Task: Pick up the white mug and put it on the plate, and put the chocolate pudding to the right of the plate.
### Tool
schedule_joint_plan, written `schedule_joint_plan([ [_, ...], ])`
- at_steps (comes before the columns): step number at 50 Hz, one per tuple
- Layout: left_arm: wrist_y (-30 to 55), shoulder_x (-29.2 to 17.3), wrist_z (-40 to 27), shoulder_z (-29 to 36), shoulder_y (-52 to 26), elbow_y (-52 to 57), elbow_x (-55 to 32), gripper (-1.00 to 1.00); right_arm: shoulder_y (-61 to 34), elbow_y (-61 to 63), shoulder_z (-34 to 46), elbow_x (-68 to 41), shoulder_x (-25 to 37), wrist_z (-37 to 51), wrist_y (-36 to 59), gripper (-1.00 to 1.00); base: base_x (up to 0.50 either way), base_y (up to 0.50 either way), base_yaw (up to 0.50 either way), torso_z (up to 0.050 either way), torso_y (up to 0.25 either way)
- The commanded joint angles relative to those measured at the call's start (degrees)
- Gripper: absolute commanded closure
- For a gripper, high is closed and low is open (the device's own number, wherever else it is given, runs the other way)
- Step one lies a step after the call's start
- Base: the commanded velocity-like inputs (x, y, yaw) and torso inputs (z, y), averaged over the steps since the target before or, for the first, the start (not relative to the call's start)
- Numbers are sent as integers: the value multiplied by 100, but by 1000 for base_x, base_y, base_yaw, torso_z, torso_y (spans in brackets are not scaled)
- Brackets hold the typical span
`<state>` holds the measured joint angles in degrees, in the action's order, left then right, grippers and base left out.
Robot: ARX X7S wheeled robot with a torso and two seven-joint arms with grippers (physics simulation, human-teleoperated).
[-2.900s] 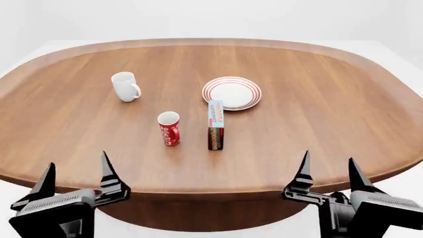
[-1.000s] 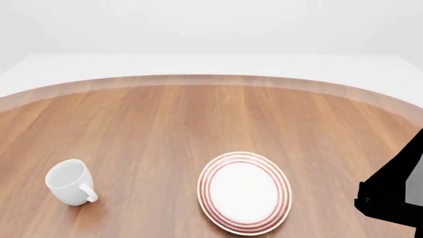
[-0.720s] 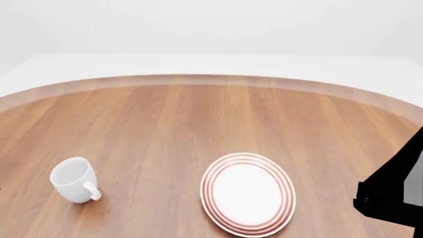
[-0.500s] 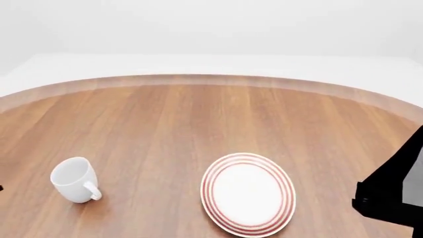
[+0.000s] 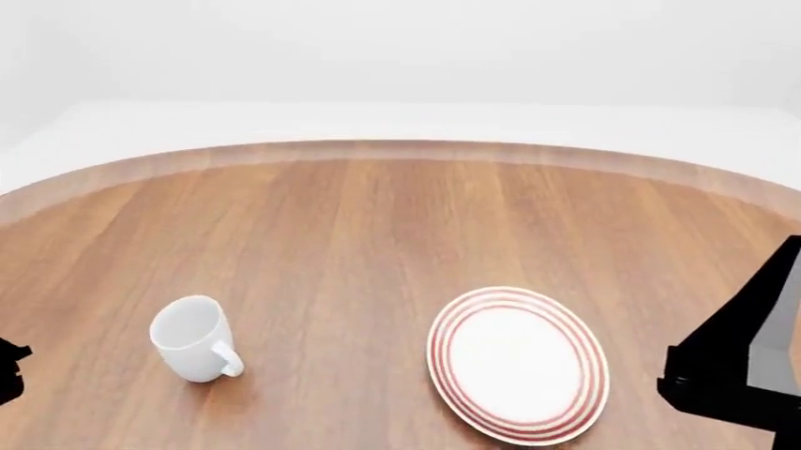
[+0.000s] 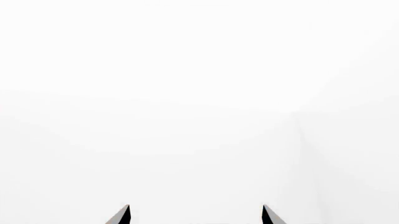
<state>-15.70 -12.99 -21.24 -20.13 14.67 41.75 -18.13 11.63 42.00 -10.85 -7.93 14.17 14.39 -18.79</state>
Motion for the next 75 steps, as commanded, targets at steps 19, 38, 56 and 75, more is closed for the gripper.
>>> schedule_joint_plan([
  [19,769,-125,-103,215,-62,140,392,-100,2,-27,-51,45,-10,4,19,-100,0,0,0,0,-126],
  [38,4682,-310,-956,1441,-1350,-321,-43,-100,-1,-56,-1,25,43,52,27,-100,0,0,0,0,-112],
  [56,7006,544,-2364,1324,-2173,-515,-515,-100,-7,-145,48,32,70,94,-40,-100,0,0,0,0,0],
  [75,7944,1221,-3677,1772,-2850,-434,-912,-100,18,-159,99,38,106,134,-80,-100,0,0,0,0,0],
])
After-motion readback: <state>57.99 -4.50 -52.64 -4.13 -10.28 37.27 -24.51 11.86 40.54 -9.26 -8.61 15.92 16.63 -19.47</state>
